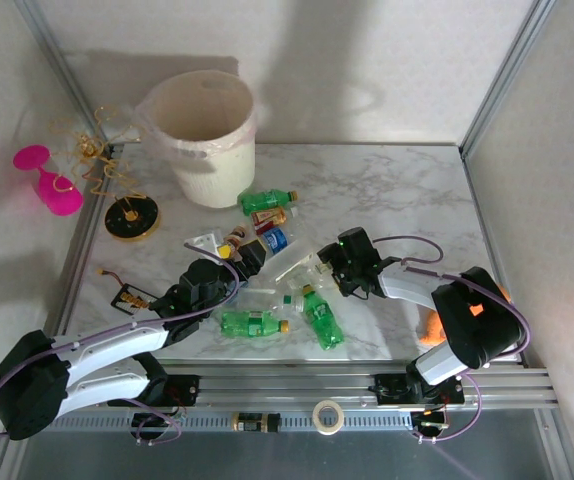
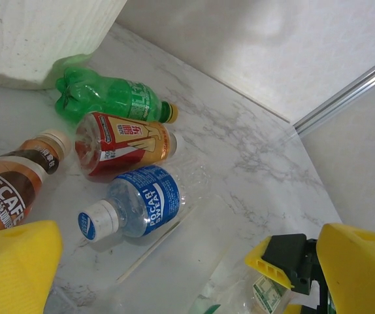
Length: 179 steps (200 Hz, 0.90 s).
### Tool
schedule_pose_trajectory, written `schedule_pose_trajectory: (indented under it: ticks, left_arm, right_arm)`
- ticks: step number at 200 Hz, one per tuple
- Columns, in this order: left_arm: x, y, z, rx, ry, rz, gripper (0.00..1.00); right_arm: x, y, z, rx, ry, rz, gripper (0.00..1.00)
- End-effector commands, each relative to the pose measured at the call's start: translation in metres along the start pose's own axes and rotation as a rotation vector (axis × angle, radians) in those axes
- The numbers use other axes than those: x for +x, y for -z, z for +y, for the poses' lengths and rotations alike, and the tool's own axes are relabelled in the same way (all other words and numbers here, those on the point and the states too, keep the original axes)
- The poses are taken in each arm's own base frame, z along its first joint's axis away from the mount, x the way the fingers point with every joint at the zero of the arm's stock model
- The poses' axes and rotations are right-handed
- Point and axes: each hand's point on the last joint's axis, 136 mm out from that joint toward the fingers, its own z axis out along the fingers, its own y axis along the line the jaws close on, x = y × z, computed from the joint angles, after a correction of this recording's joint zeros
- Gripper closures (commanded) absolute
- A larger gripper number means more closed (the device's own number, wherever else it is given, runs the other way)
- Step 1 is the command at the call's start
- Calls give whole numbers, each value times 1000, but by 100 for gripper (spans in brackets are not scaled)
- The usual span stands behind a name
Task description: Put the plastic bottles in the bin
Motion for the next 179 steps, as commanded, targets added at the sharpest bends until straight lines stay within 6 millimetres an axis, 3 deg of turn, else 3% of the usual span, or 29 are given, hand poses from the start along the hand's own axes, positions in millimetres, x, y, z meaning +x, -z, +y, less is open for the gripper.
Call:
schedule_pose_trajectory:
  ticks: [1,61,96,133,159,179]
  left_arm:
    - [-5,4,1,-8,-6,-26,0]
    - [-10,5,0,-13,-9,-43,0]
    - [-13,5,-7,14,-22,-43,0]
    - [-14,3,-29,96,-59,-12,0]
    - [-14,-3,-46,153,-97,21,0]
    - [-12,-6,-70,256,-125,64,0]
  right_arm:
    - [-15,-14,11,-43,-1,-51,26]
    - [-27,3,25,-100,28,-107,36]
    - [-42,27,50,-190,90,-157,38]
    - [-63,59,75,-234,231,-218,38]
    - [-69,86,95,-271,376,-265,38]
    - [-68,104,108,-296,471,-289,38]
